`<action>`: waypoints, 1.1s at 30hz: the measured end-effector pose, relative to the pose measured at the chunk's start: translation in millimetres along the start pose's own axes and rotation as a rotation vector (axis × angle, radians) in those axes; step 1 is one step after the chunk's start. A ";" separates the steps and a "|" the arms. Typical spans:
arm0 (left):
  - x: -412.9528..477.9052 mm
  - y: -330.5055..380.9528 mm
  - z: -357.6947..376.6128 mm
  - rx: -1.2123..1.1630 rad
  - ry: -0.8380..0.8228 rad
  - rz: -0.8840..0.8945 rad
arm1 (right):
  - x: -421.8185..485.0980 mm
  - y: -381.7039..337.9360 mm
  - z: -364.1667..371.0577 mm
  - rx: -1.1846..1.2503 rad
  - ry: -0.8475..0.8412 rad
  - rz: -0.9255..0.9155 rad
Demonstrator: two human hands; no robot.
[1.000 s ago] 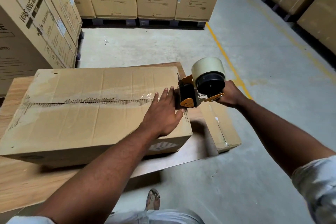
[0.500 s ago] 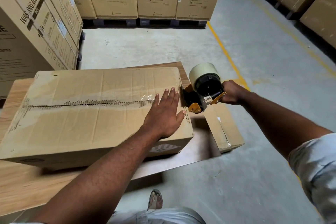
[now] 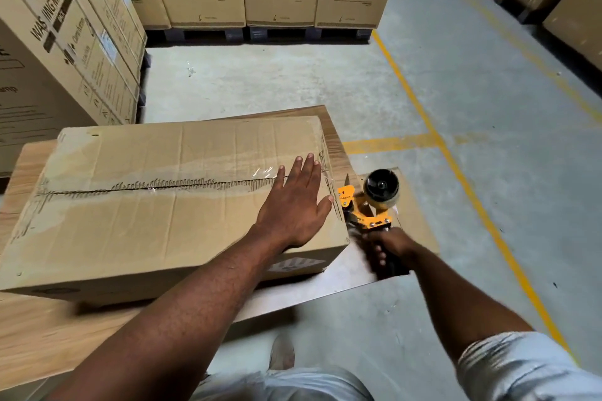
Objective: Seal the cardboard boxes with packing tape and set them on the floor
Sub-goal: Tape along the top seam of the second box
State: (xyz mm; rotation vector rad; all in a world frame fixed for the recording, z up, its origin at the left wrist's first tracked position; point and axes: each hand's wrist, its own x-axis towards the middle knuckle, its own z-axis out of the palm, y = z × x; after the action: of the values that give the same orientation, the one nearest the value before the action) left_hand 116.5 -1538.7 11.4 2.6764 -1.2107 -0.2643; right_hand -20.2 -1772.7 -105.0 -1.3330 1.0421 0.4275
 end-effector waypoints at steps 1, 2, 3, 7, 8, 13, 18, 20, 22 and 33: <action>-0.3 -0.3 -0.2 0.002 -0.002 -0.002 | 2.4 9.9 10.7 0.155 -0.091 0.073; -0.3 -0.4 -0.4 0.005 -0.004 -0.002 | 3.9 17.8 21.3 0.283 -0.177 0.131; -0.3 -0.9 -0.5 0.007 -0.006 -0.002 | 7.0 24.4 31.0 0.374 -0.212 0.163; 1.3 -2.0 2.2 0.009 0.005 0.000 | 13.8 35.9 61.2 0.599 -0.170 0.127; 1.6 -2.0 2.4 0.008 0.009 0.000 | 11.5 35.5 66.1 0.658 -0.180 0.133; 0.2 -2.0 1.2 0.004 0.015 -0.003 | -15.2 21.2 55.0 -0.183 -0.238 0.210; 0.0 -0.9 -0.5 0.008 0.004 -0.010 | -57.4 -63.2 42.8 -0.910 -0.095 -0.052; 0.0 -0.5 -1.3 0.004 -0.001 -0.011 | -74.2 -102.7 56.3 -0.484 0.107 -0.470; 0.3 0.0 -2.3 0.002 0.003 -0.012 | -87.9 -132.3 79.6 0.007 0.040 -0.623; -1.7 -1.5 -3.1 0.003 0.012 0.001 | -78.4 -130.0 109.4 -0.267 0.063 -0.401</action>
State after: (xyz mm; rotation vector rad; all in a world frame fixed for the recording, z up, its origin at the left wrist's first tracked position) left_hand 117.3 -1536.1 14.2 2.6758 -1.2103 -0.2458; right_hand 81.0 -1680.5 22.5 -1.7595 0.7582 0.2264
